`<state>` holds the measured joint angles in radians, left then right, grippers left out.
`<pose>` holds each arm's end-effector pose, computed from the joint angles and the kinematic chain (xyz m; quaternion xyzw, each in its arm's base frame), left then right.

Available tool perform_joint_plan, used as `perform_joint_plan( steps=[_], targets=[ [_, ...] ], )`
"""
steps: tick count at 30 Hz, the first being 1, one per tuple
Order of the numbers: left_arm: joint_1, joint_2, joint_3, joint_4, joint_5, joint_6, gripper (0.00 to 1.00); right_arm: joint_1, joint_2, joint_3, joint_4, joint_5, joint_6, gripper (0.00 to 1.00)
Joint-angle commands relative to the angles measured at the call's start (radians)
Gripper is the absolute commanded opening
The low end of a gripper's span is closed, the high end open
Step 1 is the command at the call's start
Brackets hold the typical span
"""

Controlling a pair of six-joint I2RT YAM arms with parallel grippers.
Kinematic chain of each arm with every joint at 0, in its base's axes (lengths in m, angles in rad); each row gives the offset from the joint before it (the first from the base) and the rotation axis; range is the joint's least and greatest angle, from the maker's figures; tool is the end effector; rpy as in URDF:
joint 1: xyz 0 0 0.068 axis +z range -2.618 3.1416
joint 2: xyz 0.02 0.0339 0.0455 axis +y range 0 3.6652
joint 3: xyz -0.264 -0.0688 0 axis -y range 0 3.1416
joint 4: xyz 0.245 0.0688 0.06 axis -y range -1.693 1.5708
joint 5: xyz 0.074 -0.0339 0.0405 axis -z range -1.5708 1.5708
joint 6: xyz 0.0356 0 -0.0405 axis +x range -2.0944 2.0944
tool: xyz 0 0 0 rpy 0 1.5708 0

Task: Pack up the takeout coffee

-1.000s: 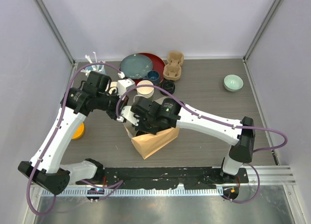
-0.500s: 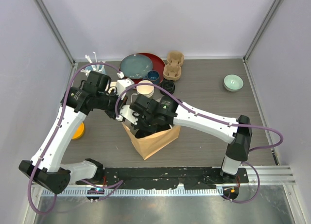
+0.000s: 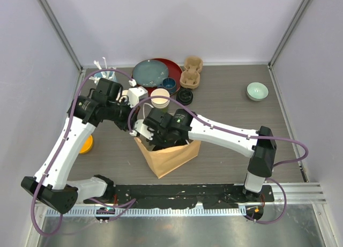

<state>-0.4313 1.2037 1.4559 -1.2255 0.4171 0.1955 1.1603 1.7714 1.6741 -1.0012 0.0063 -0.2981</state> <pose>0.1824 -0.0998 0.3911 0.3462 0.8707 -0.2304 0.2627 0.1487 0.3411 0.3105 -0.6472 0.7255 0.0950 0.2138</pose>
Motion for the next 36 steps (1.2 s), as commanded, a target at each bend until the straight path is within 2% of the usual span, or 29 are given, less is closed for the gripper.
perform_joint_plan(
  steps=[1,4,9,13,19,22,31,36],
  targets=[
    [-0.049,-0.020,0.049,0.055,0.249,-0.050,0.00,-0.002,0.089,-0.054,0.022,0.037,0.048,0.09],
    [-0.047,-0.021,0.043,0.060,0.242,-0.047,0.00,-0.004,0.074,-0.045,0.047,0.023,0.057,0.11],
    [-0.047,-0.023,0.061,0.057,0.252,-0.047,0.00,-0.004,0.086,-0.043,0.052,0.011,0.059,0.08],
    [-0.047,-0.026,0.069,0.050,0.267,-0.047,0.00,-0.004,0.105,-0.043,0.036,0.023,0.074,0.11],
    [-0.049,-0.027,0.050,0.047,0.256,-0.033,0.00,-0.002,0.046,-0.002,0.082,0.008,0.111,0.42],
    [-0.049,-0.029,0.049,0.038,0.239,-0.016,0.00,-0.002,-0.015,0.003,0.140,0.006,0.134,0.51],
    [-0.047,-0.036,0.055,0.026,0.256,-0.002,0.00,-0.002,-0.177,-0.099,0.357,0.035,0.163,0.64],
    [-0.049,-0.036,0.040,0.026,0.261,0.001,0.00,-0.004,-0.191,-0.105,0.383,0.037,0.178,0.72]
  ],
)
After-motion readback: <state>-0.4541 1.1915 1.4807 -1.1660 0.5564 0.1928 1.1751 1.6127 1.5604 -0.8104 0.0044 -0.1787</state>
